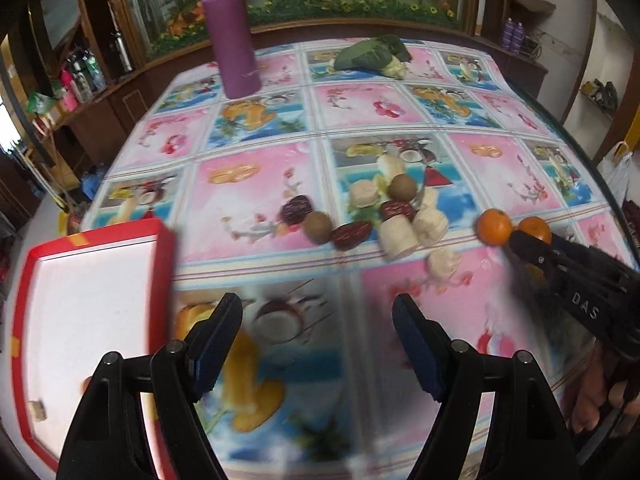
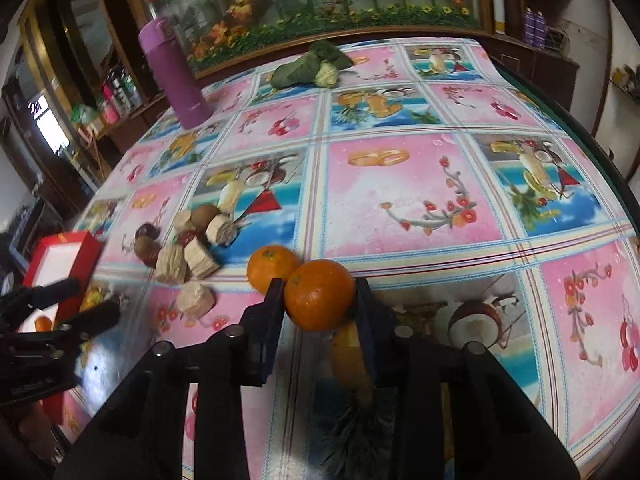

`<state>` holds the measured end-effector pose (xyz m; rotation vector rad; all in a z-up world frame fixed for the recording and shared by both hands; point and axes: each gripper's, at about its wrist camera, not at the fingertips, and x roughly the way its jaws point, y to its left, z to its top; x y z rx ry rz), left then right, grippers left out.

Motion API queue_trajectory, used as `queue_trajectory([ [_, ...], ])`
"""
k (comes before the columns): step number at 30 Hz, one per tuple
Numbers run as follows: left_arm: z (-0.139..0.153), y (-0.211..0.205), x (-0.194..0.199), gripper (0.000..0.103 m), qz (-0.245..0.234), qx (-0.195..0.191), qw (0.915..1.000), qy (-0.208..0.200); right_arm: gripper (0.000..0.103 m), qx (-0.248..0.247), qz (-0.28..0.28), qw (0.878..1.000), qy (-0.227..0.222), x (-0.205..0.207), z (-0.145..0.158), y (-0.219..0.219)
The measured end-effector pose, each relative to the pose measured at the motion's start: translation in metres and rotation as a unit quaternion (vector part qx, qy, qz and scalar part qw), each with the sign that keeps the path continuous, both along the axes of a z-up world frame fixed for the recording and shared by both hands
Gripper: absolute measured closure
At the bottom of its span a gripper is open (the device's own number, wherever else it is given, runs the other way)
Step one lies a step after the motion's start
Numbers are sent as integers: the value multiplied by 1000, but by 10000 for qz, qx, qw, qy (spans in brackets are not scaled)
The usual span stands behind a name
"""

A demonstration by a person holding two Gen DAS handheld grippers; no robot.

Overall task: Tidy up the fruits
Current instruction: 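Grasp a second mandarin orange with the right gripper while the left gripper returns to the table, then grasp a pale cut chunk with the left gripper while the right gripper holds the orange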

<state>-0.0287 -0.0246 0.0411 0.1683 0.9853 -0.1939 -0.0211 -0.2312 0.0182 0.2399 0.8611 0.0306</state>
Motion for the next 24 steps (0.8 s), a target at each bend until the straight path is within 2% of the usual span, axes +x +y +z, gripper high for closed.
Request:
queue_trajectory([
  [7,-18,-25,26,27,-109,-225,9990,382,67,216,-82,9997,-25,-2,3,-5],
  [12,-26,-30,41,41,-94,-346,9980,521,67,384,-149,9991,-21,-2,3,-10],
  [17,-27,-37,49,44,-108,-379,9983,428,67,409,-150,9990,-20,-2,3,-11],
  [20,-27,-37,50,50,-107,-375,9986,351,67,417,-170,9990,-23,-2,3,-12],
  [24,-26,-30,46,73,-155,-352,9989,267,67,369,-204,9991,-16,-2,2,-11],
])
